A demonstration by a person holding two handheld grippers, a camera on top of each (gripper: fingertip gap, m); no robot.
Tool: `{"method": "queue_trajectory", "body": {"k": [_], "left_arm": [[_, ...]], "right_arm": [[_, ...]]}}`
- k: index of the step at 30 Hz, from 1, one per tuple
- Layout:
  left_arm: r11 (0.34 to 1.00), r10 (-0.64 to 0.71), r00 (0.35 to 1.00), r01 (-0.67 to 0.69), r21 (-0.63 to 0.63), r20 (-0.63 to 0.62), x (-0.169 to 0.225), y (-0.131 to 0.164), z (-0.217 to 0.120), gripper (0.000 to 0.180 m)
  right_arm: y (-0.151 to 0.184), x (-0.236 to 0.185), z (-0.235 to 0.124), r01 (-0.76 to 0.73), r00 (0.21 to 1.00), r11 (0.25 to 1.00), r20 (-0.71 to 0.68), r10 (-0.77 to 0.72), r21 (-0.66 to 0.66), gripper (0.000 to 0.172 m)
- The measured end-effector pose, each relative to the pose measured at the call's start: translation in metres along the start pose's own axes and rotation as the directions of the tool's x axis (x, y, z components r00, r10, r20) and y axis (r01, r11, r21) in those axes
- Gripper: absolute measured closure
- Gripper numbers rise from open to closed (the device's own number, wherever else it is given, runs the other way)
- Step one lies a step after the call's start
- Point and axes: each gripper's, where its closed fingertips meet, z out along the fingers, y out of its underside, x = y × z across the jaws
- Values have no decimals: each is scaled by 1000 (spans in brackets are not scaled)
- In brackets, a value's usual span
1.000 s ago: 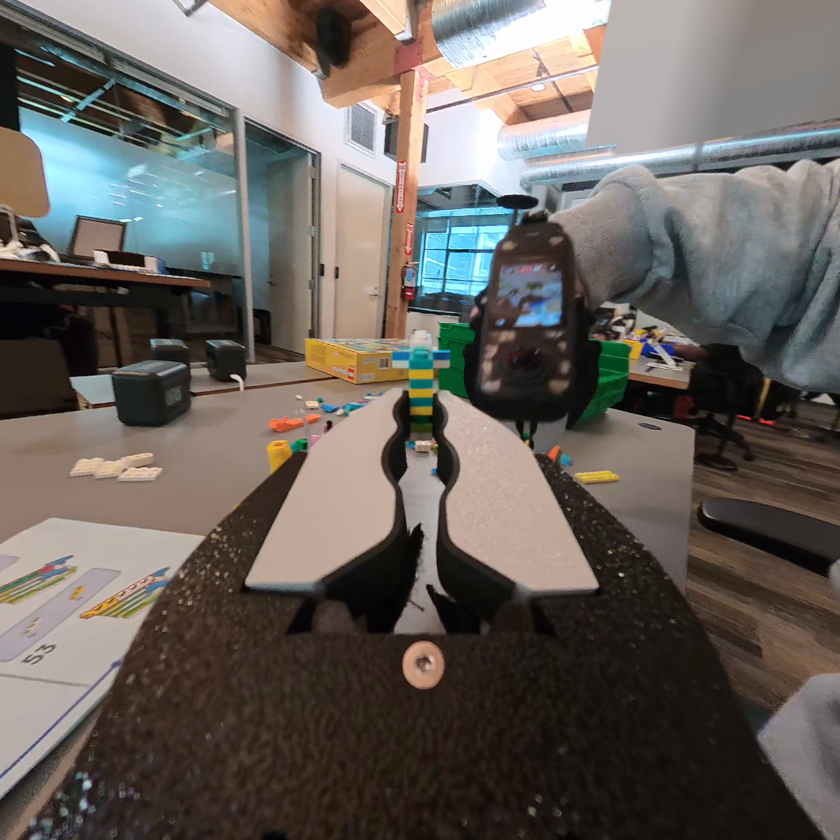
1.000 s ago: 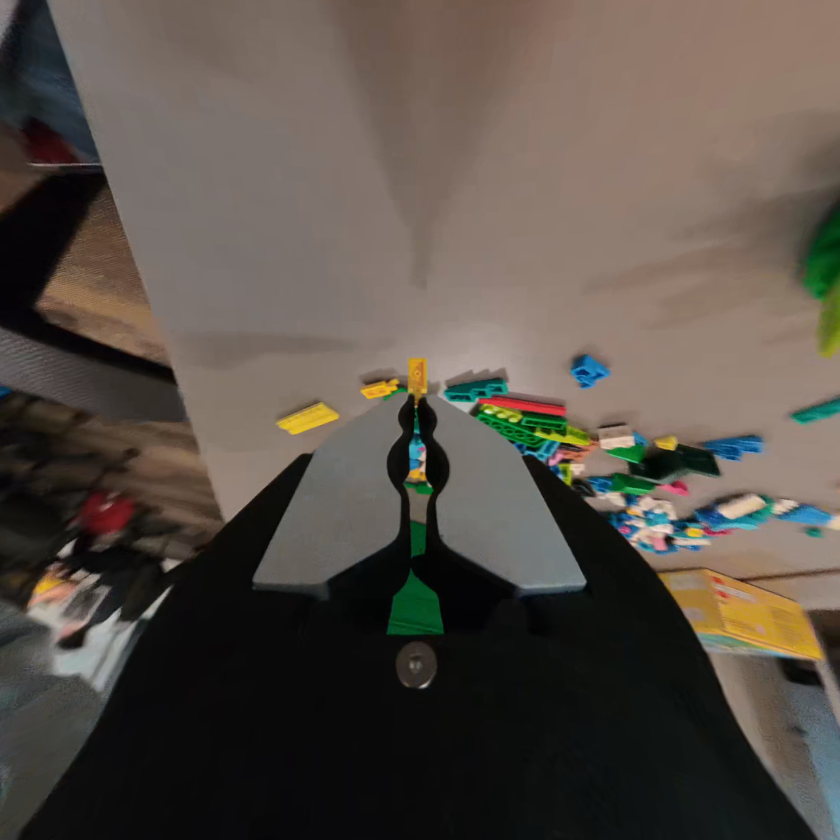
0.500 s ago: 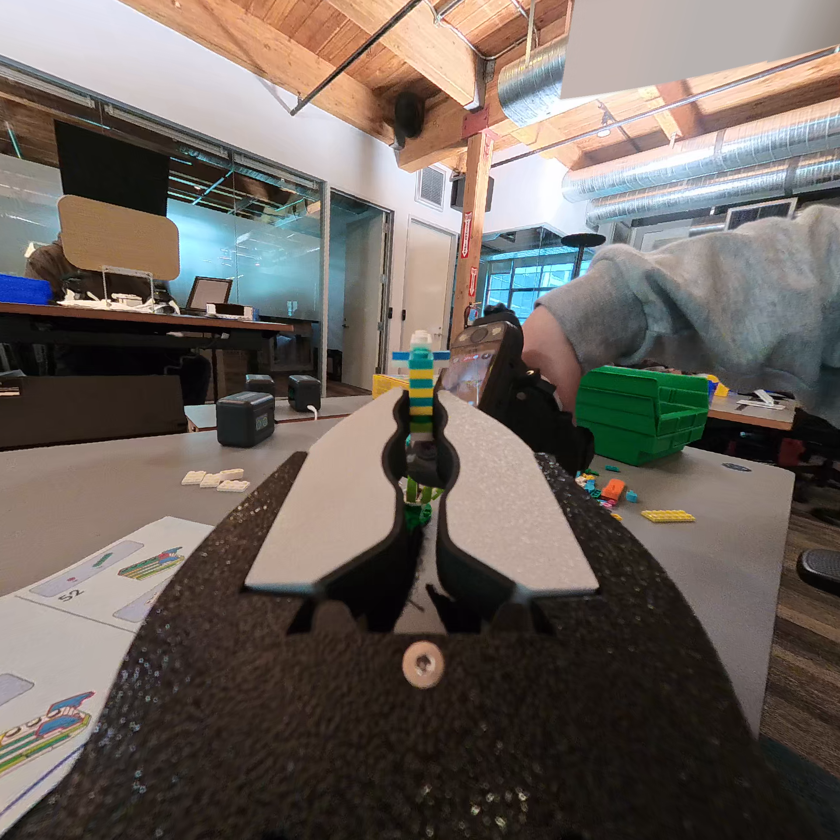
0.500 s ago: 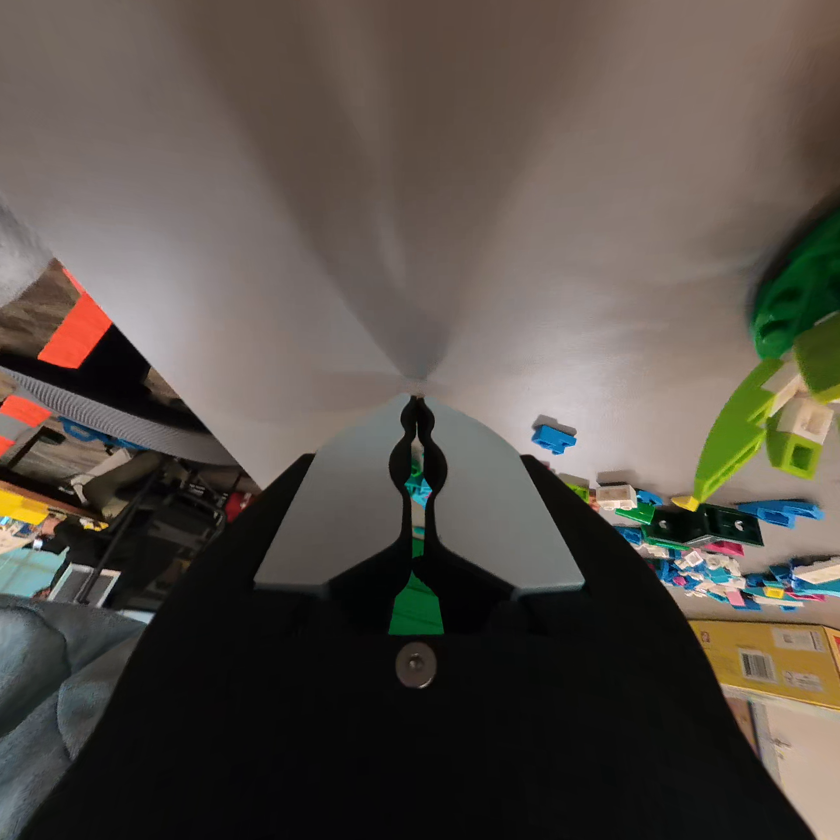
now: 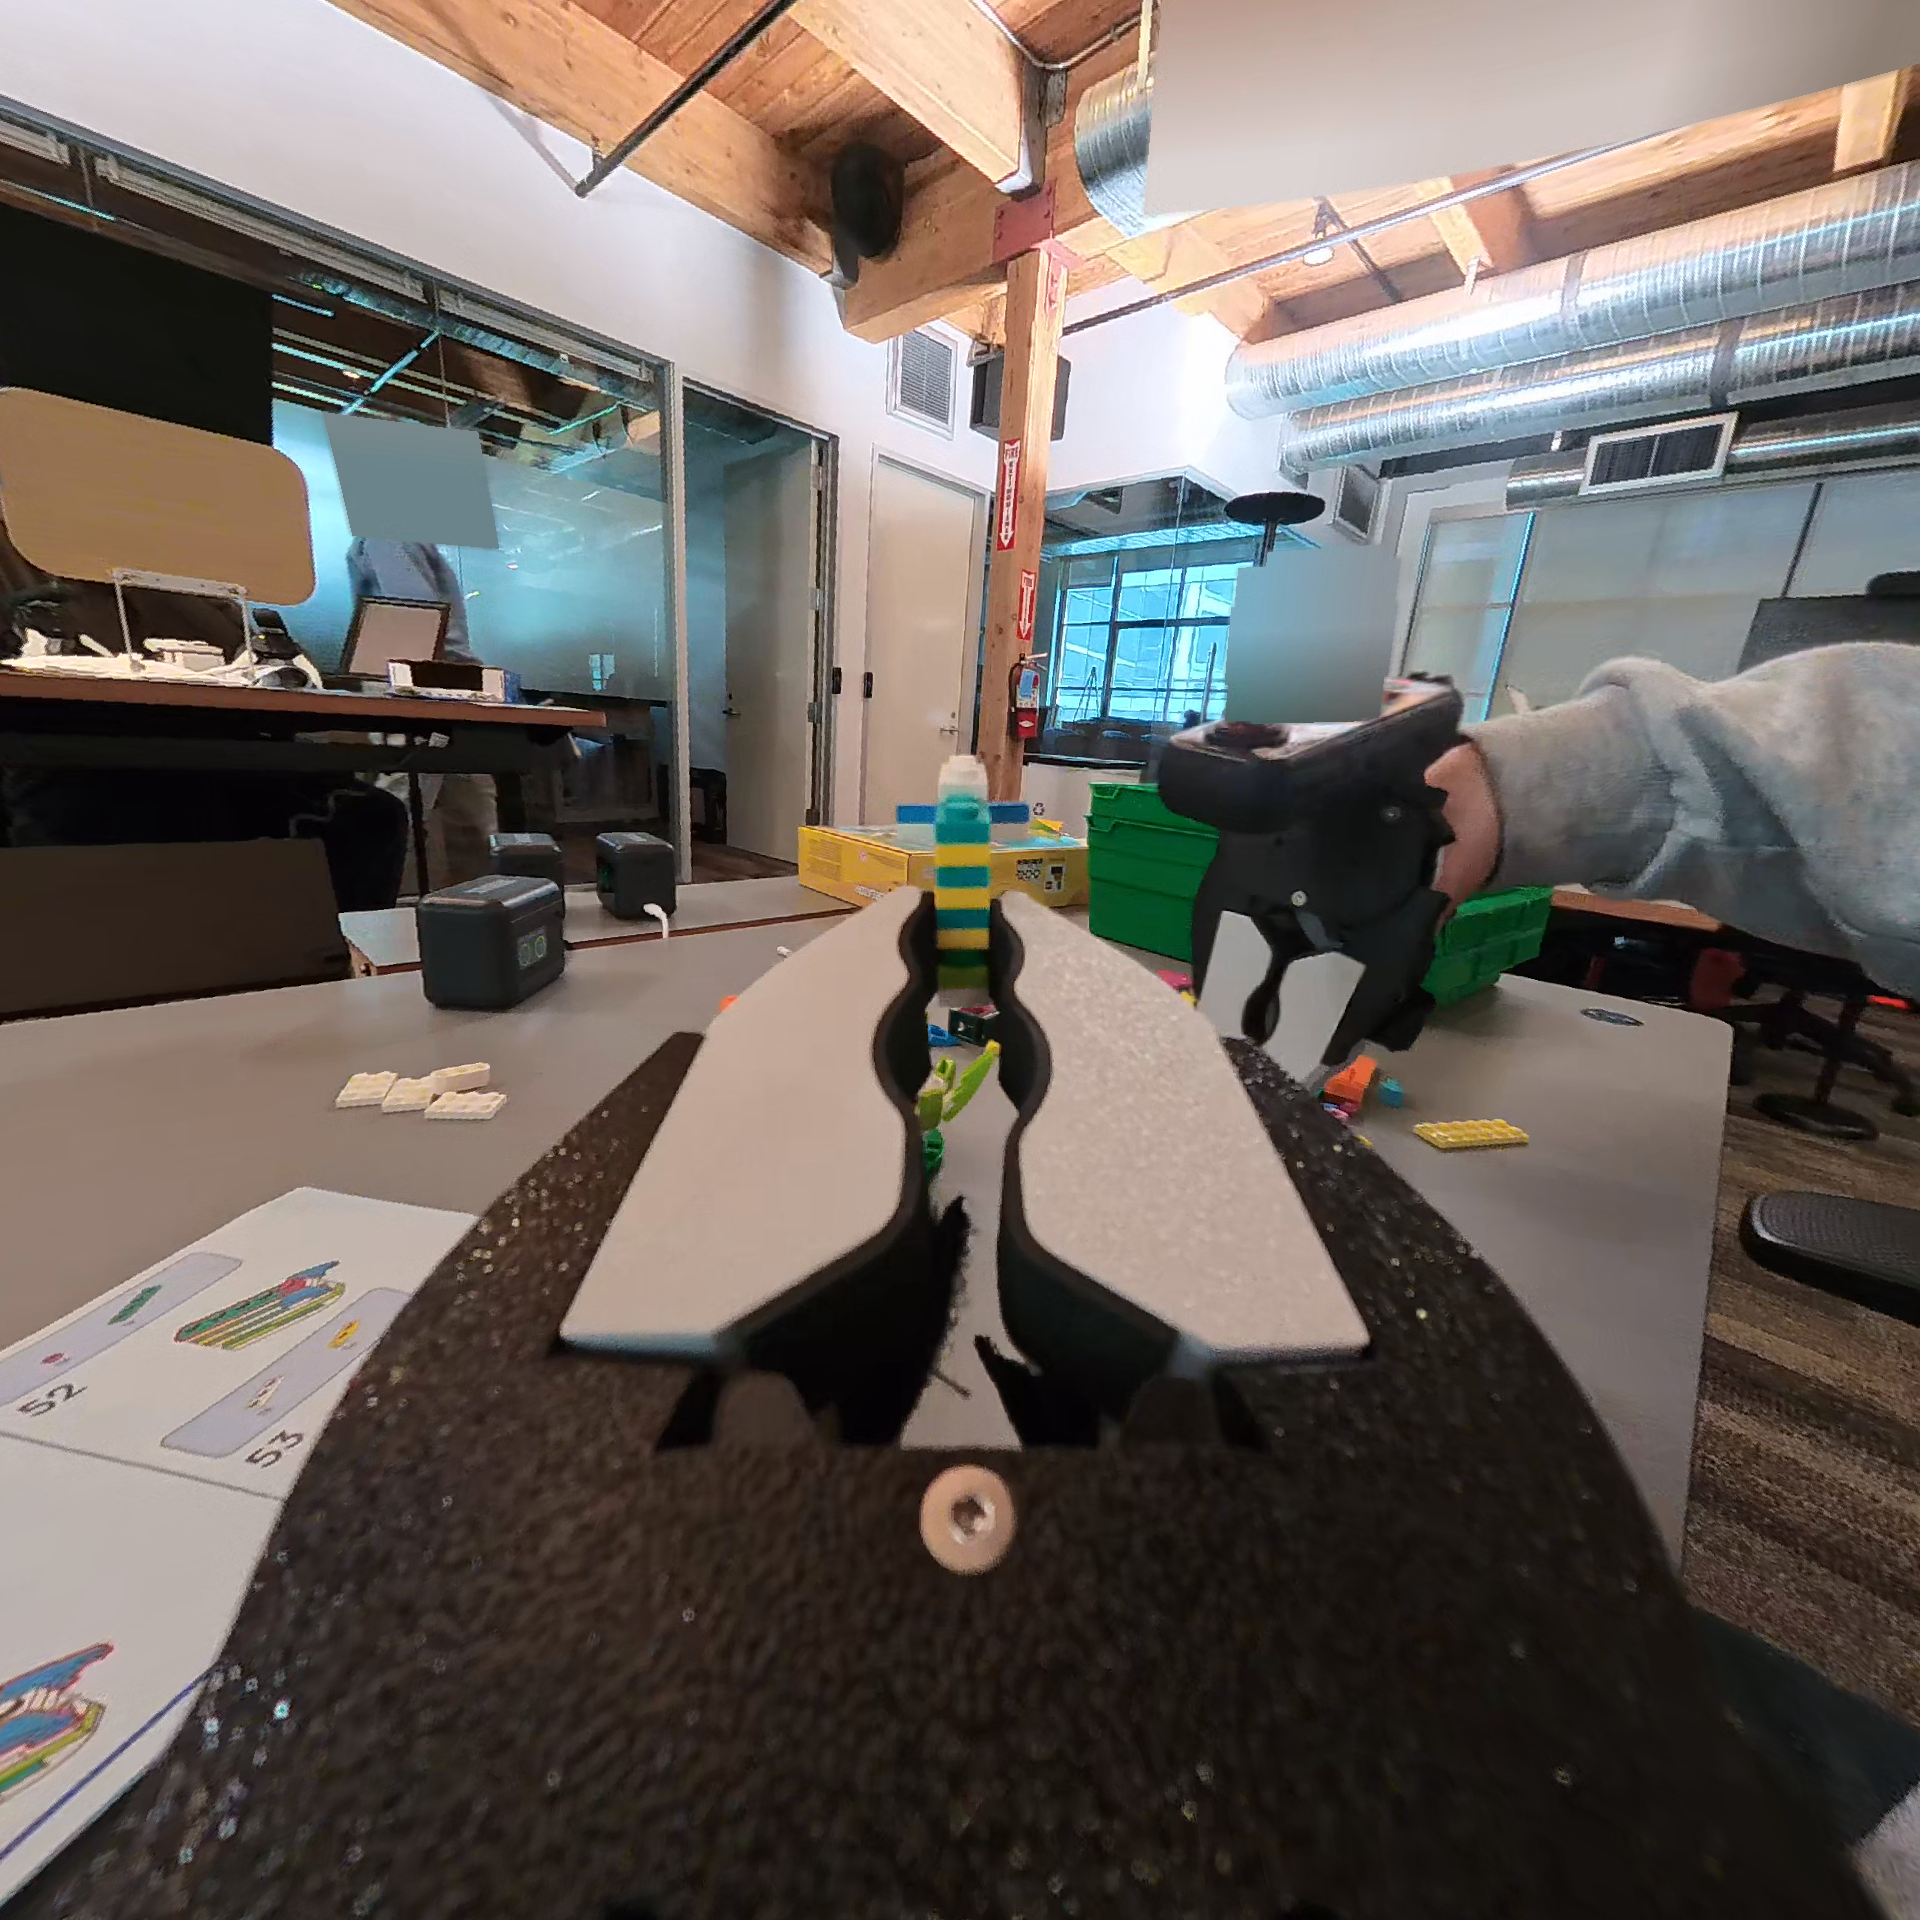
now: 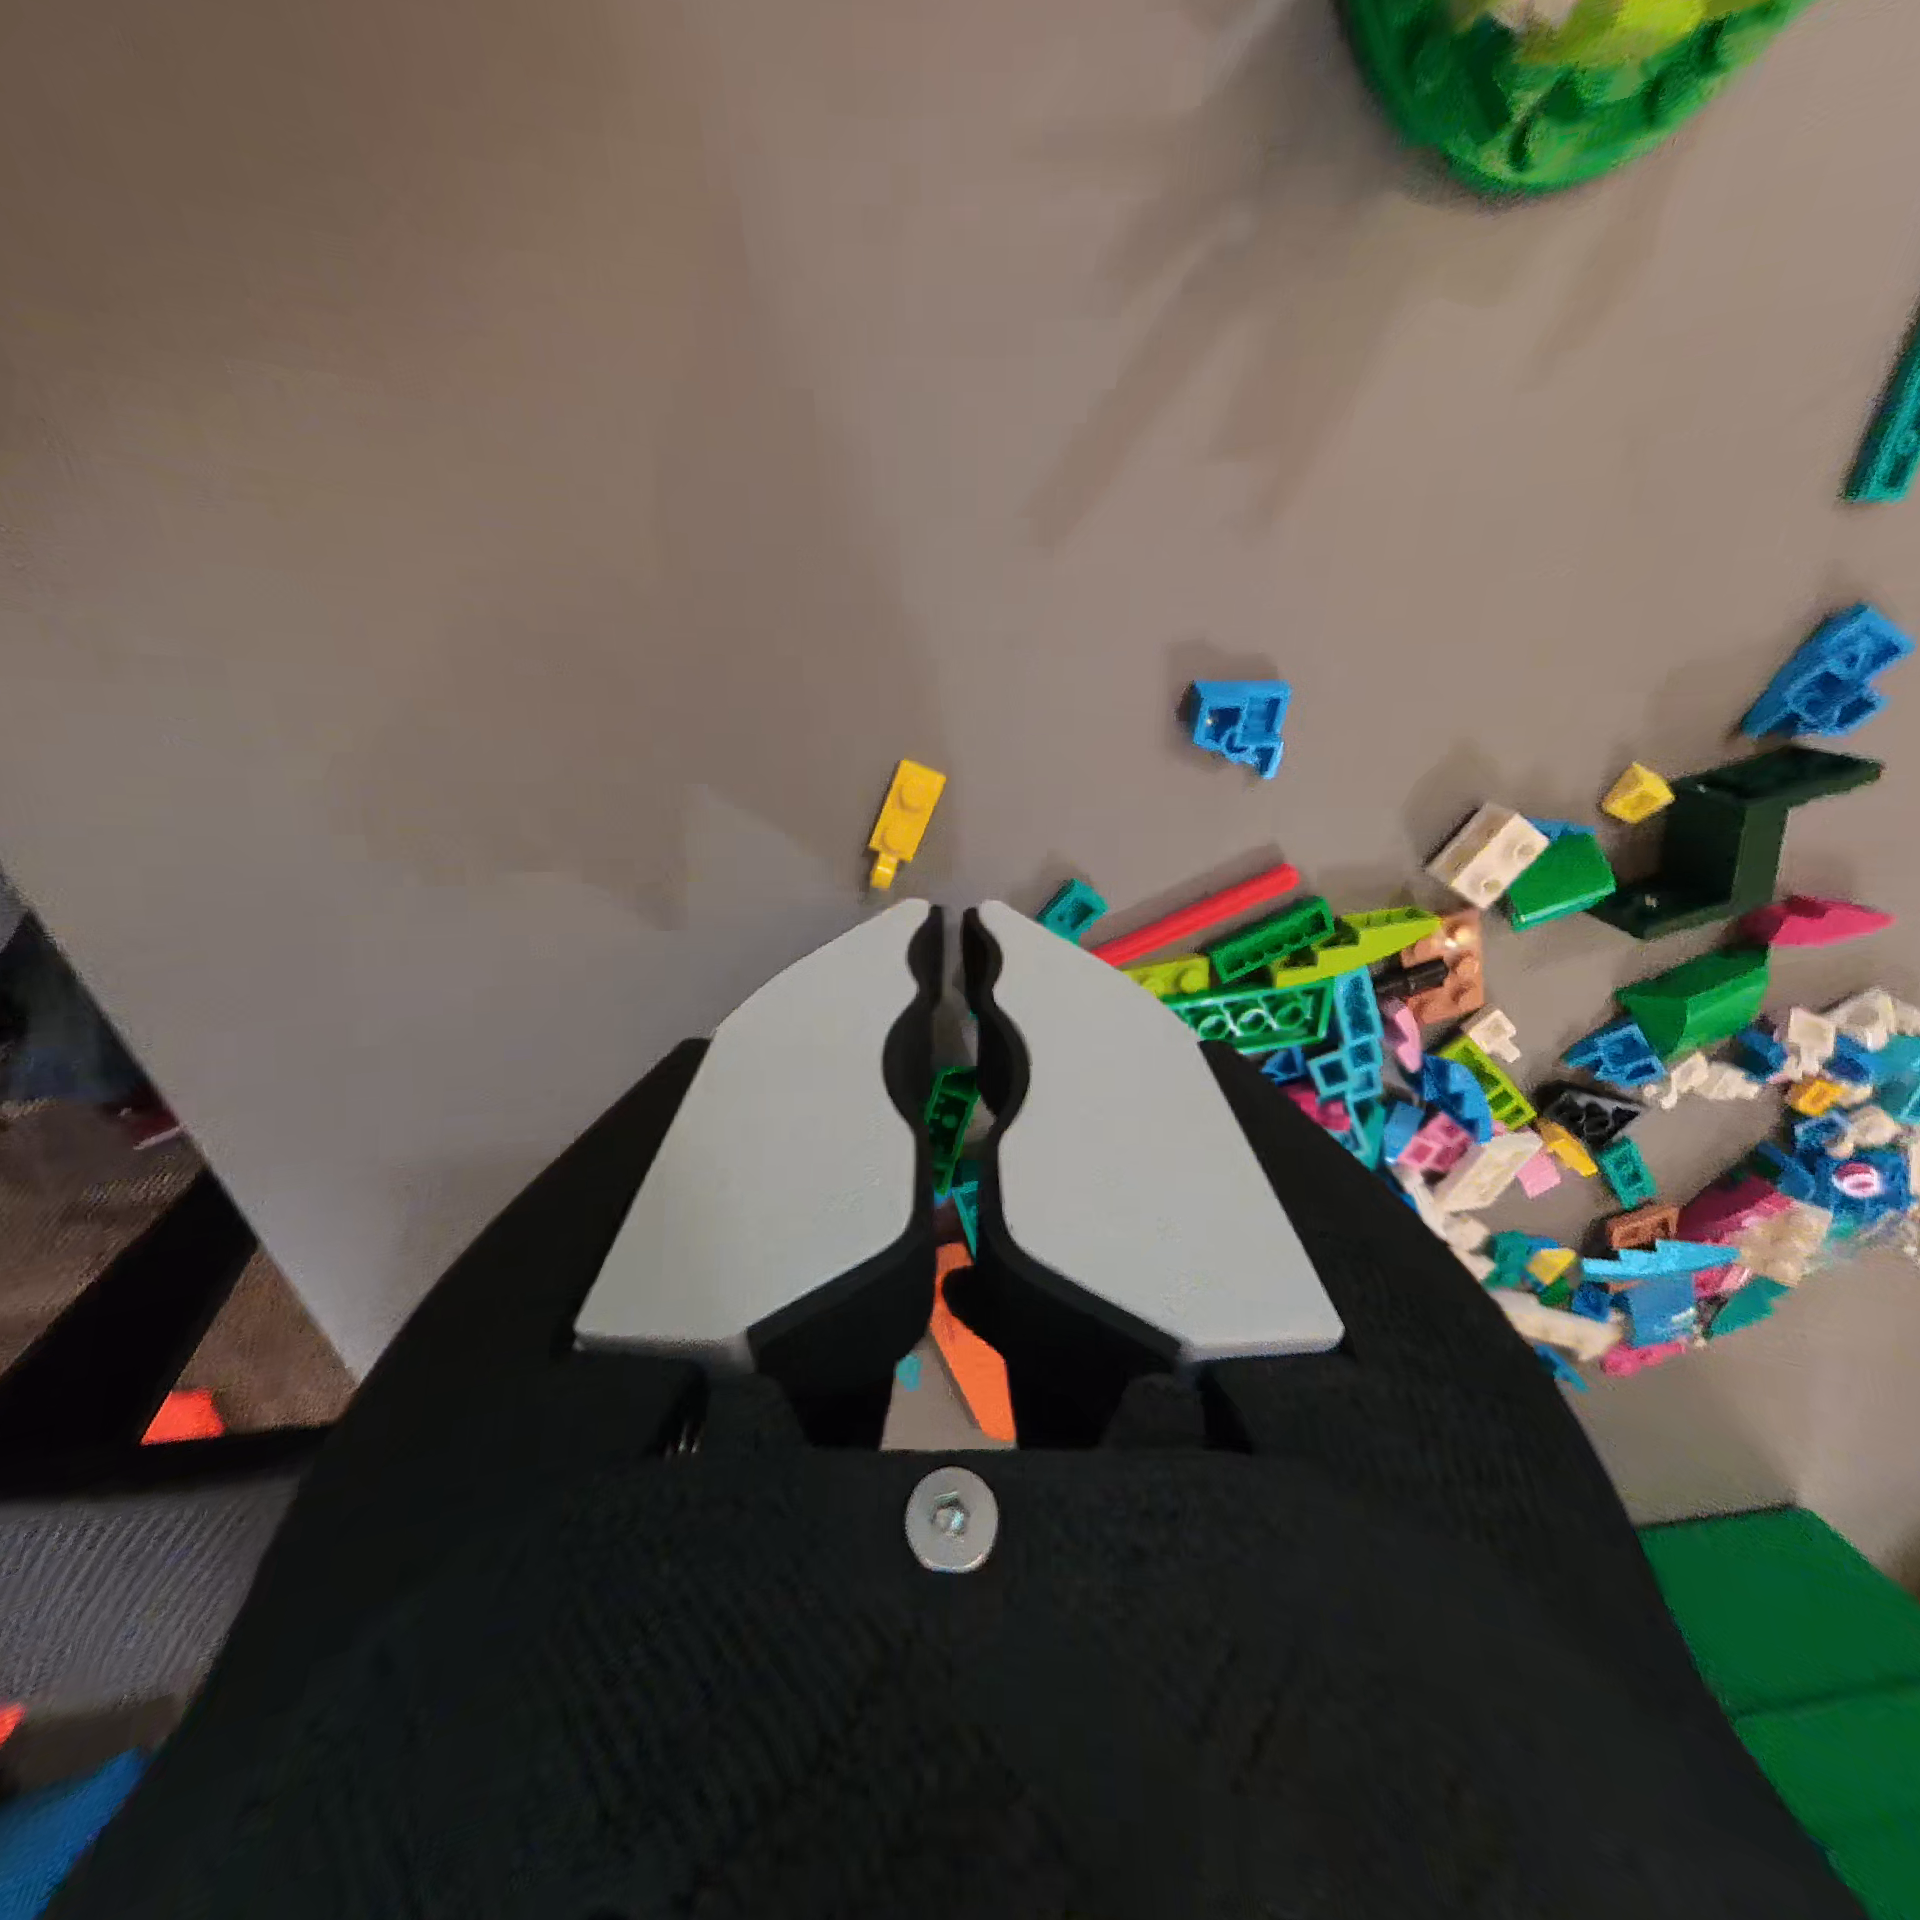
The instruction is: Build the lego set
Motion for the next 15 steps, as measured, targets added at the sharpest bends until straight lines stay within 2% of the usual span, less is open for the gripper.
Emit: {"method": "queue_trajectory", "body": {"k": [5,11,15], "left_arm": [[1000,3,1000,-3,-3,-11,2,0,0,172],[1000,2,1000,-2,-9,-22,4,1,1,172],[1000,-2,1000,1,-12,-30,4,1,1,172]], "right_arm": [[3,4,3,-10,994,1000,-107,13,27,172],[-13,-13,4,-16,999,995,-34,19,95,172],[-37,-17,1,-31,999,980,-34,39,198,172]]}}
